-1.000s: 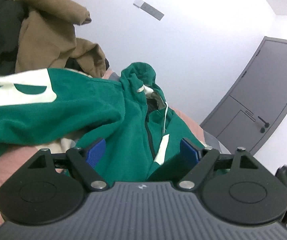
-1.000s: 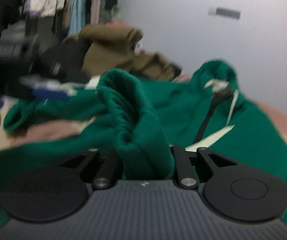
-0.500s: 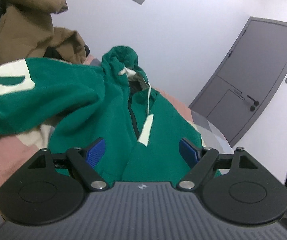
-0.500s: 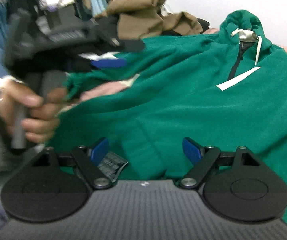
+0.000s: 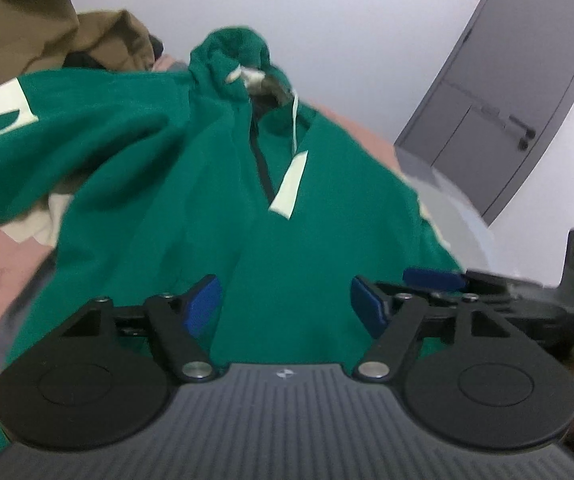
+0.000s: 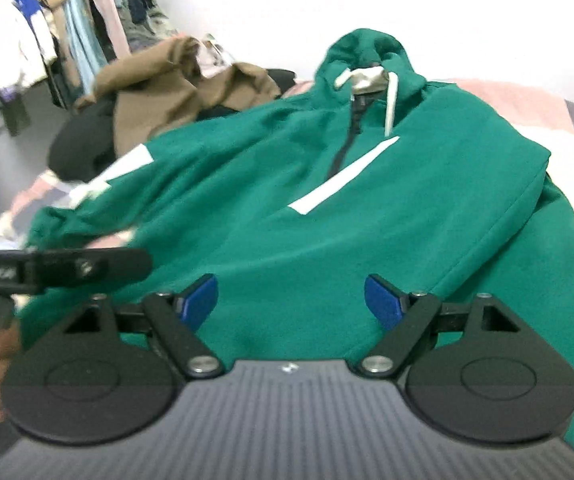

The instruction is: Fold large clothes

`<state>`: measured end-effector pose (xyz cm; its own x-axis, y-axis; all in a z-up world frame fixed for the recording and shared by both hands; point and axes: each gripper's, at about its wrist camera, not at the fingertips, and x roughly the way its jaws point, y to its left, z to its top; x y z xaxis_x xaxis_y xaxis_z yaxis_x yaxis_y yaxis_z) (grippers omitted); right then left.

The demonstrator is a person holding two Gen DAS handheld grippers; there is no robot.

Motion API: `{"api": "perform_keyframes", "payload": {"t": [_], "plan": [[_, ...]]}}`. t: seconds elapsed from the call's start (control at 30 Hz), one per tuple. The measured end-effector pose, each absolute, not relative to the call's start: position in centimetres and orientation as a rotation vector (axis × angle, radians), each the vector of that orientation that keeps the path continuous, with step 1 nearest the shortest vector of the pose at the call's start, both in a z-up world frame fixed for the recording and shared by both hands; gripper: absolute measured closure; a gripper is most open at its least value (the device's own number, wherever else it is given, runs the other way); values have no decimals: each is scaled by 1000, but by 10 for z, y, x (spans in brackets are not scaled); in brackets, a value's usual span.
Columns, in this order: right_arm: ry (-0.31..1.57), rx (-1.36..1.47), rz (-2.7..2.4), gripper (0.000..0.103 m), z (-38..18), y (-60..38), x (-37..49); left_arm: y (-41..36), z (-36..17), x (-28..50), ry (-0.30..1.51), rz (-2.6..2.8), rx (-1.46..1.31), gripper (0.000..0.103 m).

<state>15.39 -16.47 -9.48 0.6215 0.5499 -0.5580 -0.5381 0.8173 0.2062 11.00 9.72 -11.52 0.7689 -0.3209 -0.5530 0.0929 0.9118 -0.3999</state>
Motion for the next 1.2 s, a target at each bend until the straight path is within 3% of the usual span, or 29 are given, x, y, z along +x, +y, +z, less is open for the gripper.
{"api": "perform_keyframes", "payload": {"t": [0.2, 0.37, 0.7, 1.03, 1.13, 1.2], "plan": [[700, -22, 590, 46, -113, -161, 168, 84, -139, 122, 802, -162, -264, 36], [735, -70, 562, 45, -132, -150, 176, 85, -143, 123, 824, -146, -261, 40], [720, -72, 532, 45, -130, -147, 169, 113, -114, 101, 641, 58, -237, 39], [706, -93, 536, 45, -129, -144, 163, 161, -89, 97, 498, 477, -93, 33], [706, -86, 534, 45, -129, -143, 163, 175, -90, 100, 485, 599, -64, 24], [705, -87, 532, 45, -130, -142, 163, 184, -94, 102, 497, 663, -64, 23]]}}
